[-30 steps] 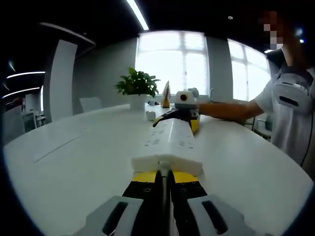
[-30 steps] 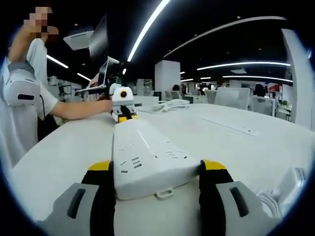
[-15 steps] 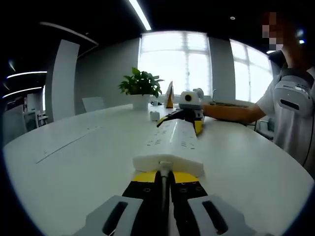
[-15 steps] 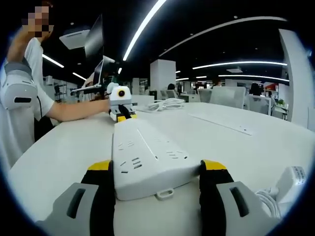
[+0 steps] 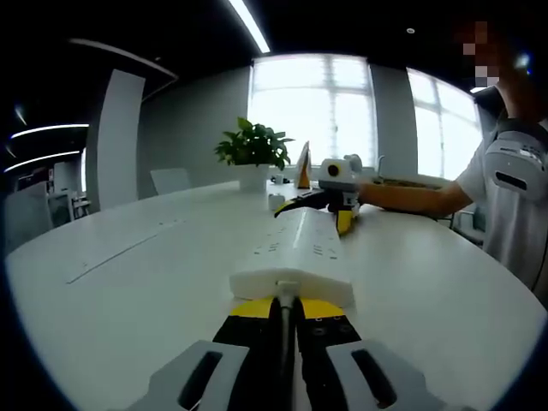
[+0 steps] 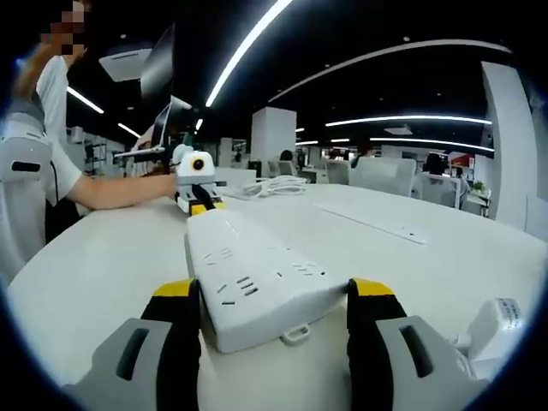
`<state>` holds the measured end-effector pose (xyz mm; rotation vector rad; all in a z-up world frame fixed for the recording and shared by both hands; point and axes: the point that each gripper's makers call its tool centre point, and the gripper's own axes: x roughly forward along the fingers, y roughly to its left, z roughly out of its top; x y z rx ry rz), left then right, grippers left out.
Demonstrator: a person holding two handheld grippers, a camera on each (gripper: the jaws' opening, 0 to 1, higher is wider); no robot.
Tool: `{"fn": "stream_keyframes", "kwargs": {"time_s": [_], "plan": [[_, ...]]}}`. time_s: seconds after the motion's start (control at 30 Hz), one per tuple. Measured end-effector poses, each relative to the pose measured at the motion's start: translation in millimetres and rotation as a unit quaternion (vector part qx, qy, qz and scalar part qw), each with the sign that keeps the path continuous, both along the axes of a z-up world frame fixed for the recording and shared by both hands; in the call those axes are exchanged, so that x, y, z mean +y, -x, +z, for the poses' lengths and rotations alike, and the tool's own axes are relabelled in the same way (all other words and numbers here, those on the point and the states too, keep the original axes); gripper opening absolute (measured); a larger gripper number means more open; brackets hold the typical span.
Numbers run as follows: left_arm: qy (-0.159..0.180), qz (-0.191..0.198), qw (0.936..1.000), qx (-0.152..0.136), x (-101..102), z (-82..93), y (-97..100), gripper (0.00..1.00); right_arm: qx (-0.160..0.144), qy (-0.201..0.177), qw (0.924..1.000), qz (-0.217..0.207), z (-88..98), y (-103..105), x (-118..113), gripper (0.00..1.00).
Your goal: Straighten the power strip on the desk, plug the charger into it
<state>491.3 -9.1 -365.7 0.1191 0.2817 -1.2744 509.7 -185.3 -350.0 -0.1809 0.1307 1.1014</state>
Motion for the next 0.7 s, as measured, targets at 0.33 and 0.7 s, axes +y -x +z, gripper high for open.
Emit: {"fn": "stream_keyframes", "kwargs": {"time_s": [0.33, 0.7], "plan": [[-0.001, -0.004, 1.0, 0.003, -7, -0.7, -13.6, 0.12, 0.003, -0.001, 0.9997, -0.025, 0.0, -8, -4, 0.69], [0.002, 0.008, 1.0, -0.001, -8, 0.4, -13.6, 0.12, -0.012, 0.0, 0.9998, -0.018, 5.2, 0, -7, 0.66]]}}
